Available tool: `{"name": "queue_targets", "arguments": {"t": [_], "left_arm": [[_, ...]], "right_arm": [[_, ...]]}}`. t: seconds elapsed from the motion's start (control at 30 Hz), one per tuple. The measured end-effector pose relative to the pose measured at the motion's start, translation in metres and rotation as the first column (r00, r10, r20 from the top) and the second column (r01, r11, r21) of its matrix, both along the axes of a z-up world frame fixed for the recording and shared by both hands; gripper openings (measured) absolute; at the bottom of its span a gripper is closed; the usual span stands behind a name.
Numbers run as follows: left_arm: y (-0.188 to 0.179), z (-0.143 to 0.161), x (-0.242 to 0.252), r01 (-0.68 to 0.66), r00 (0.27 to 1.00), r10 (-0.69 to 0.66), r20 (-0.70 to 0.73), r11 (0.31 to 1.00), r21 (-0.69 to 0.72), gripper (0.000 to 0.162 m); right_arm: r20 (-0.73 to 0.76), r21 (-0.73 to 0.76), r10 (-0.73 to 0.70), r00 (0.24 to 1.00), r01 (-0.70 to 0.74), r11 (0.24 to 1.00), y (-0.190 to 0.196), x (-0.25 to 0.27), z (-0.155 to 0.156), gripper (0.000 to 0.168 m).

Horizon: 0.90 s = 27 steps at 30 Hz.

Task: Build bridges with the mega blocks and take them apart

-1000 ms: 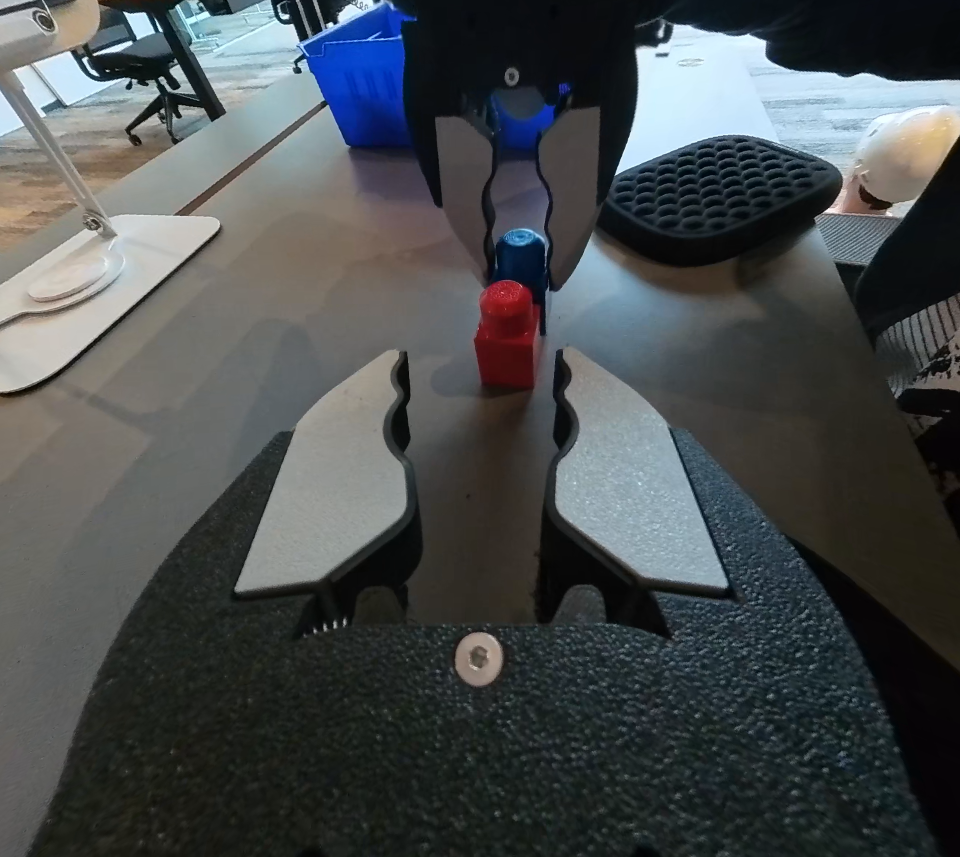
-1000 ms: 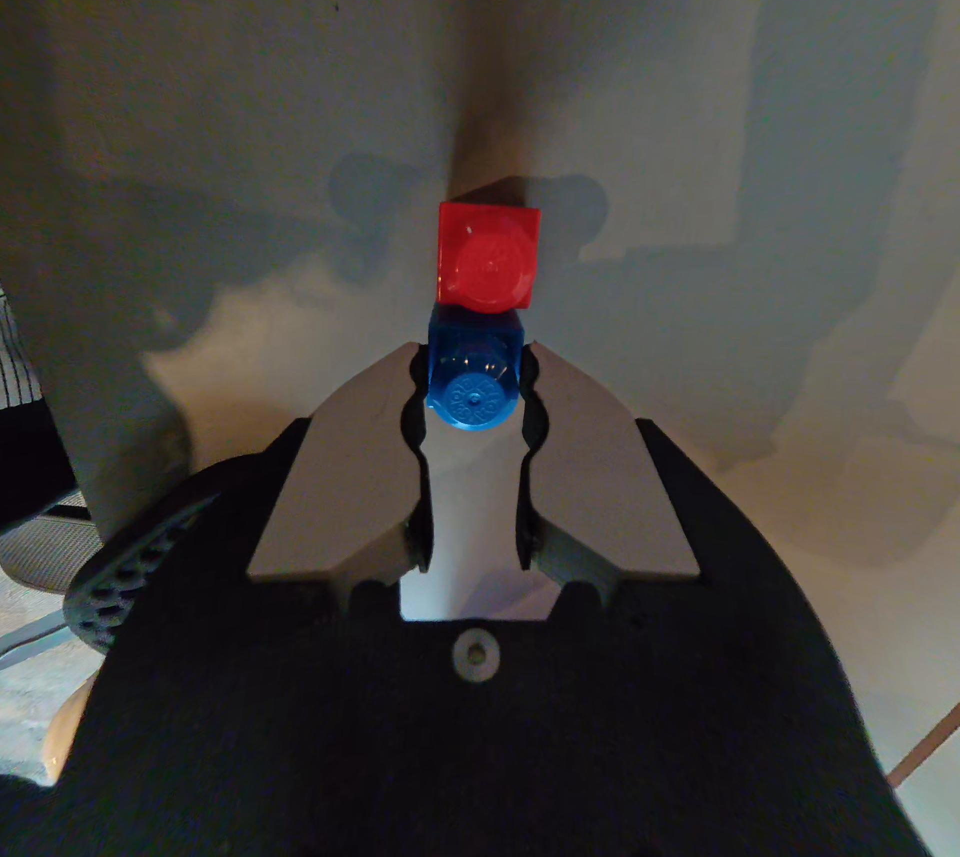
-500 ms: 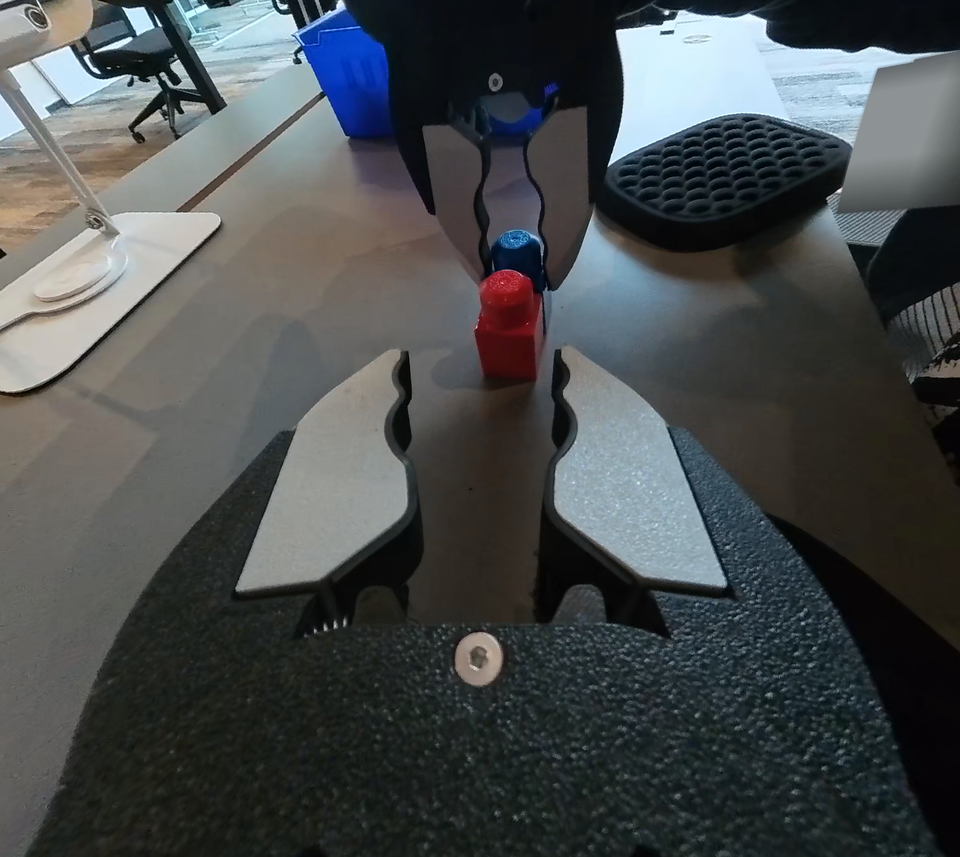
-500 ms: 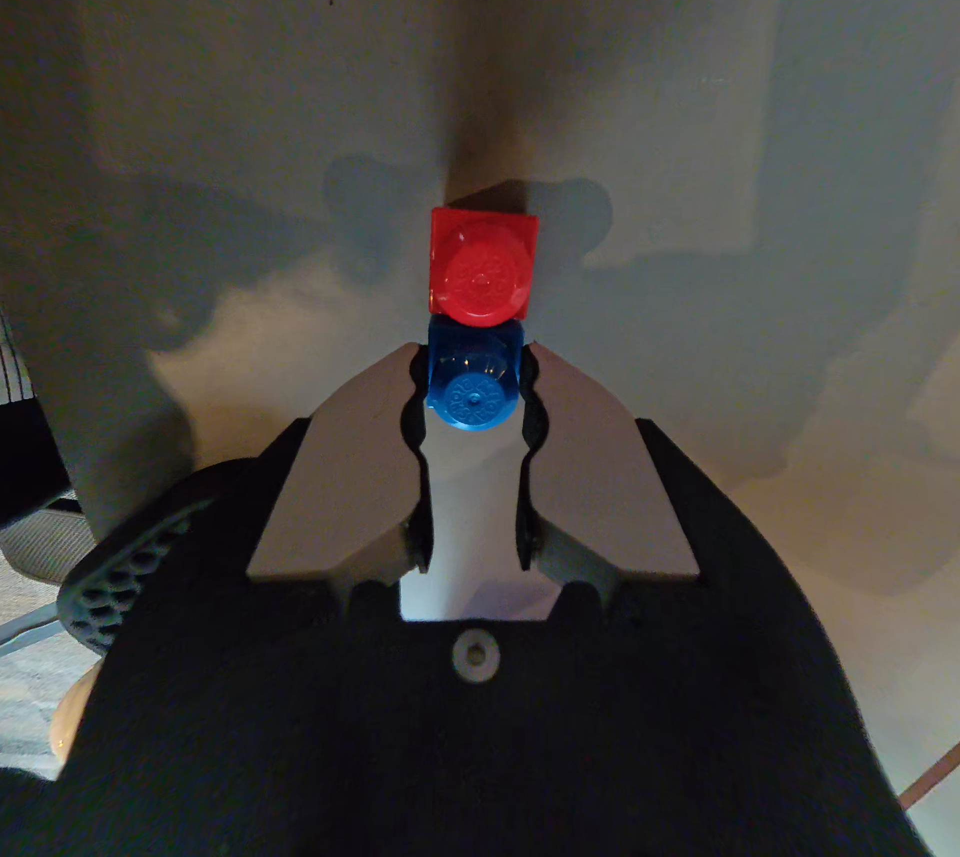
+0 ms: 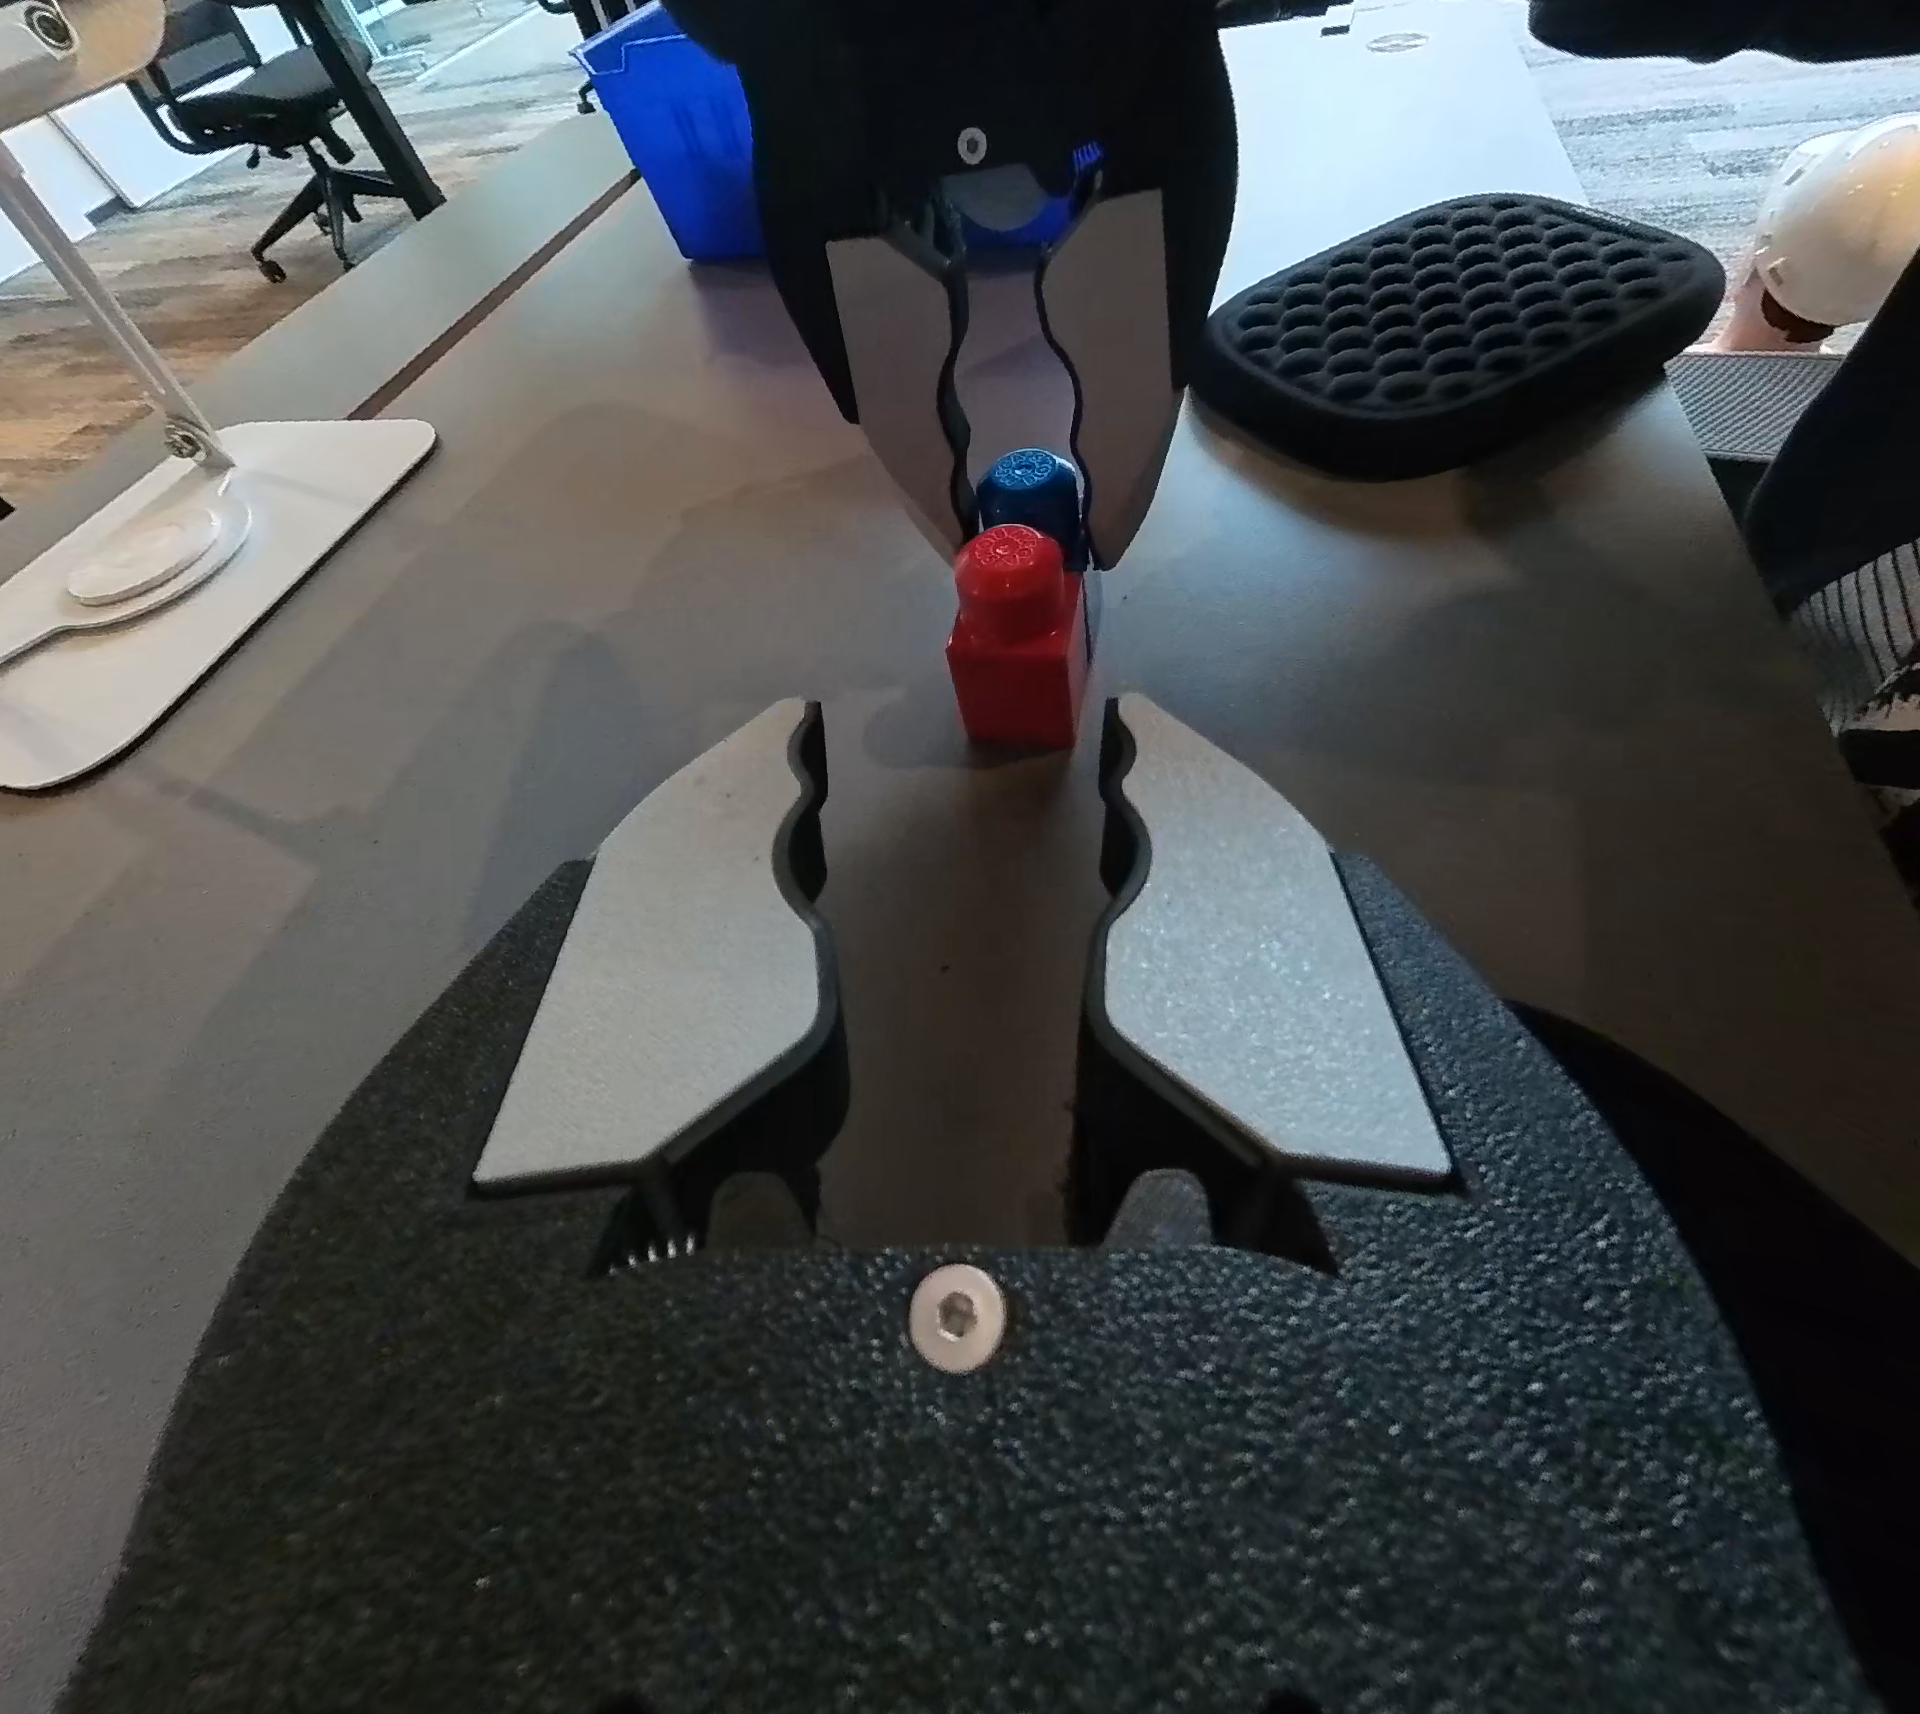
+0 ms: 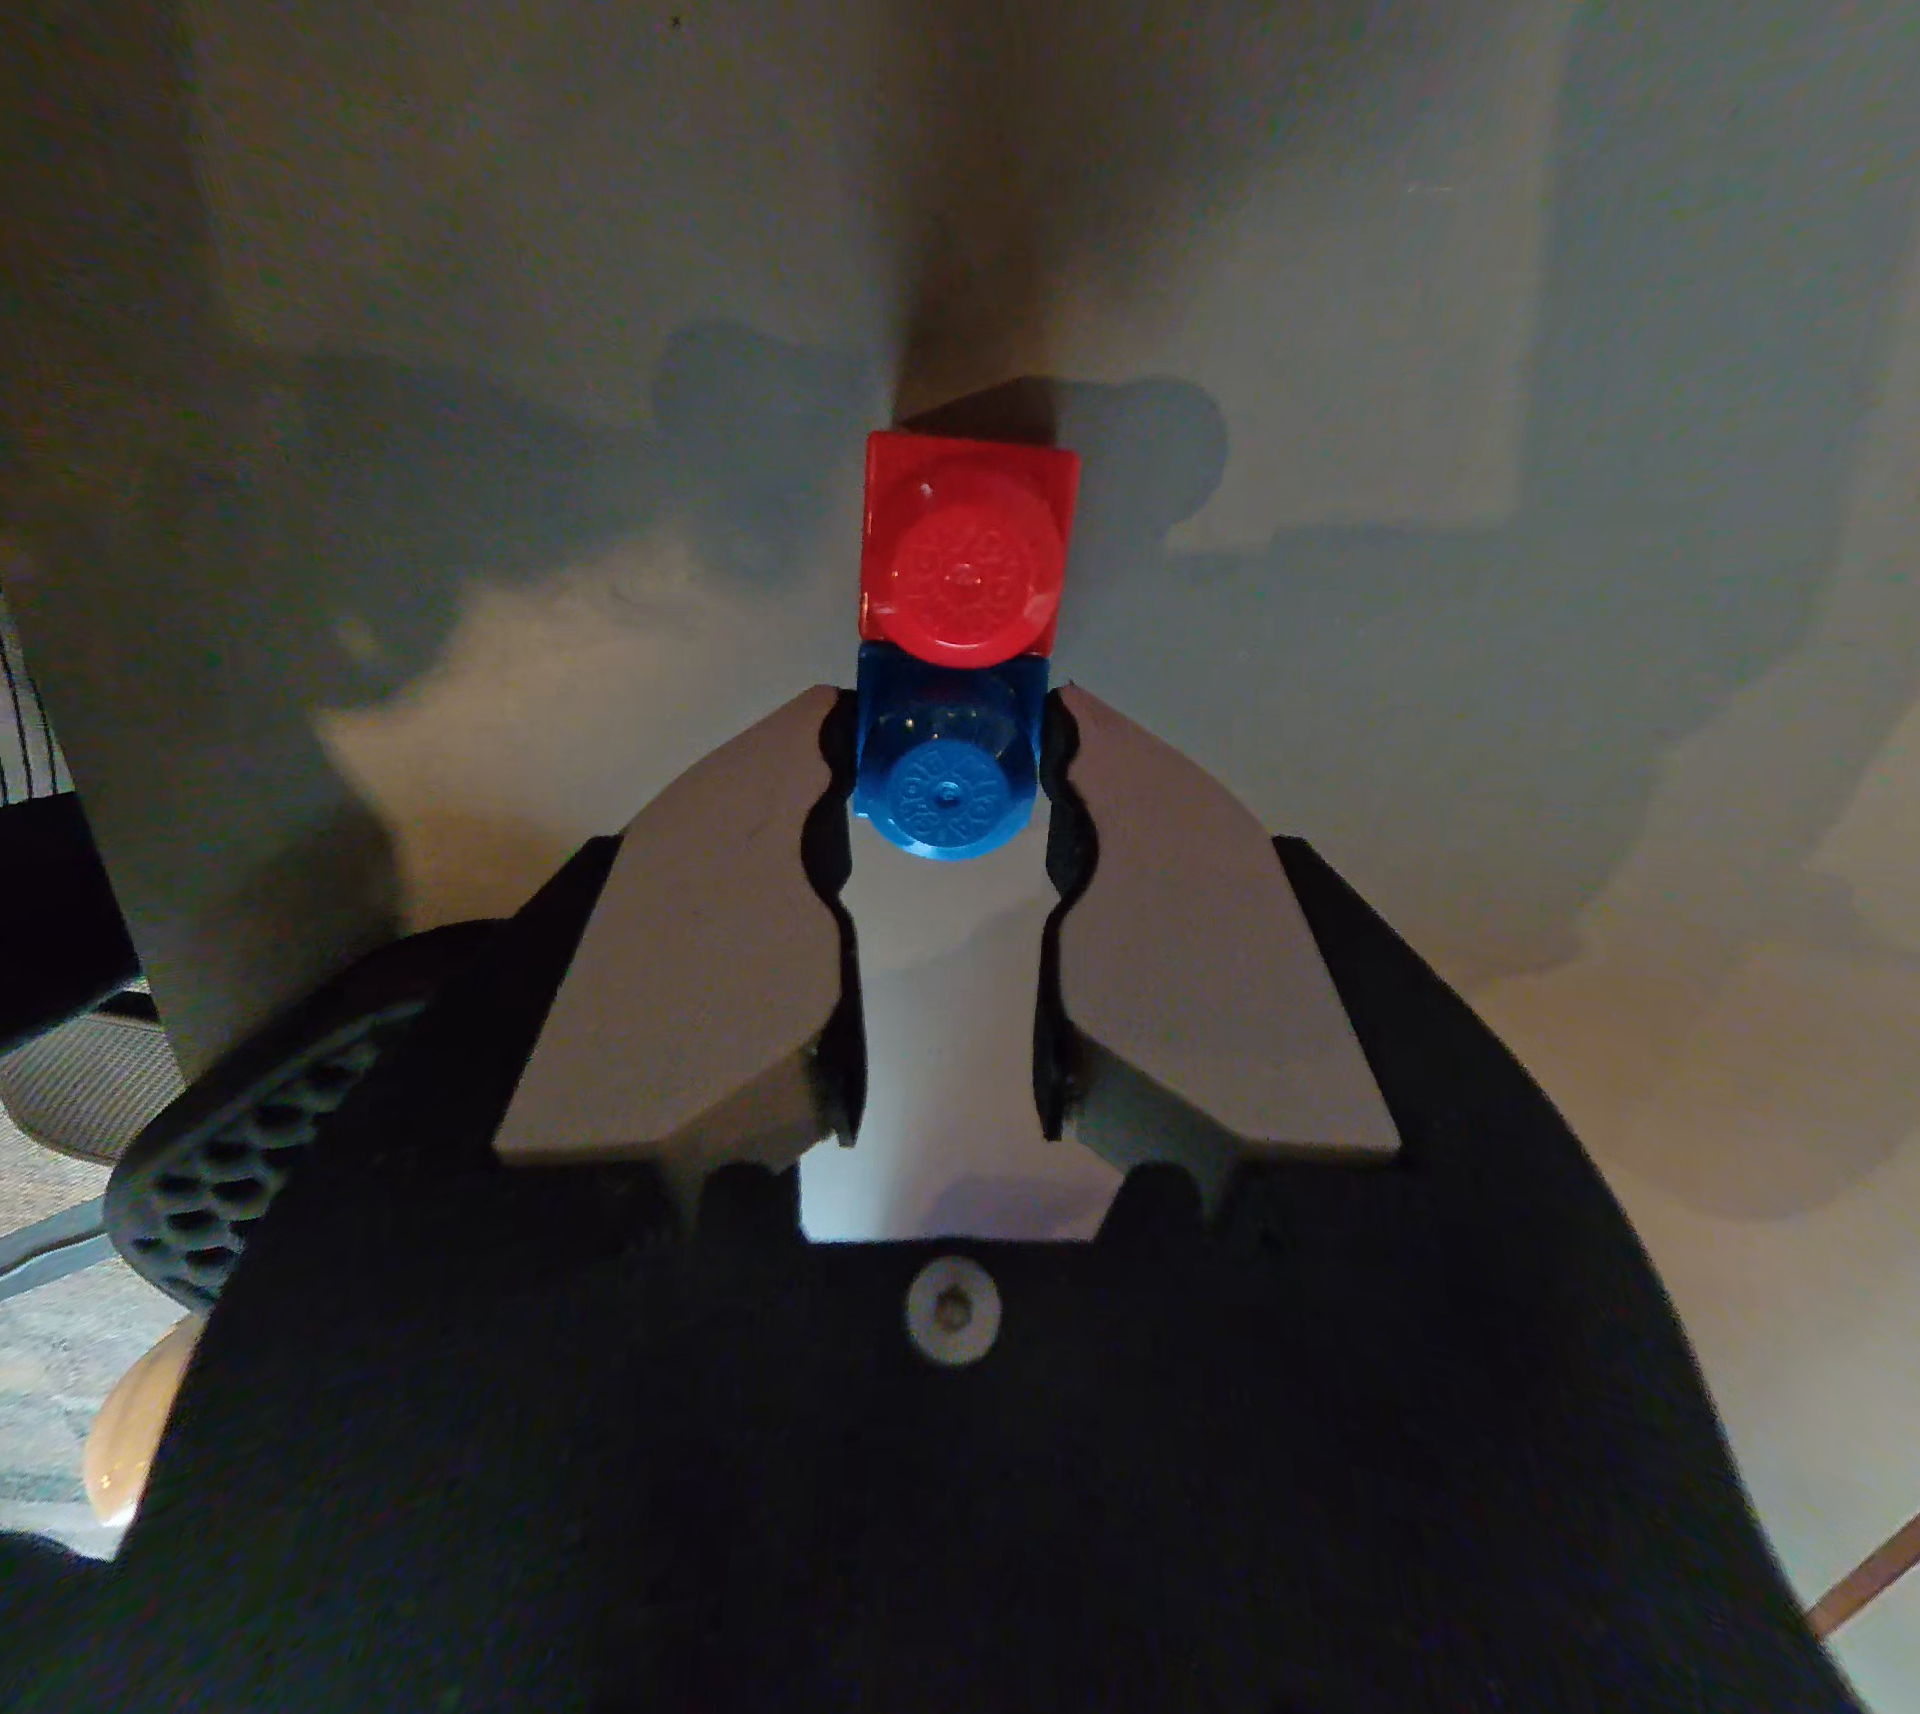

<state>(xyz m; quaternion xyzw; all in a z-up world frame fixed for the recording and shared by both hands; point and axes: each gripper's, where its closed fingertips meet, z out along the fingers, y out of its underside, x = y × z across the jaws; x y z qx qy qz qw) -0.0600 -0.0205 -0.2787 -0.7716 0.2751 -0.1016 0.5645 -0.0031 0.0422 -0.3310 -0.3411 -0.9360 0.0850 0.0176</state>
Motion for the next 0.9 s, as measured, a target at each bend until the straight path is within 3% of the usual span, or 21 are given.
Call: {"name": "queue_targets", "arguments": {"t": [0.4,0.6,0.77,0.9], "left_arm": [[0.0,0.0,0.0,0.0,1.0,0.0,-0.006,1.0,0.004,0.05],[-0.002,0.013,-0.002,-0.032,0.999,0.032,0.007,0.999,0.034,0.05],[-0.013,0.045,-0.02,-0.136,0.991,0.136,0.005,0.987,0.085,0.051],[-0.037,0.088,-0.07,-0.315,0.946,0.323,-0.036,0.939,0.138,0.051]], "right_arm": [[-0.007,-0.003,-0.007,1.0,0.007,1.0,-0.001,-0.002,0.001,0.042],[-0.077,-0.04,-0.041,0.996,0.038,0.998,-0.001,-0.003,0.025,0.058],[-0.214,-0.119,-0.107,0.971,0.083,0.989,-0.003,0.001,0.06,0.064],[-0.324,-0.171,-0.188,0.927,0.138,0.976,0.002,0.011,0.082,0.066]]}}
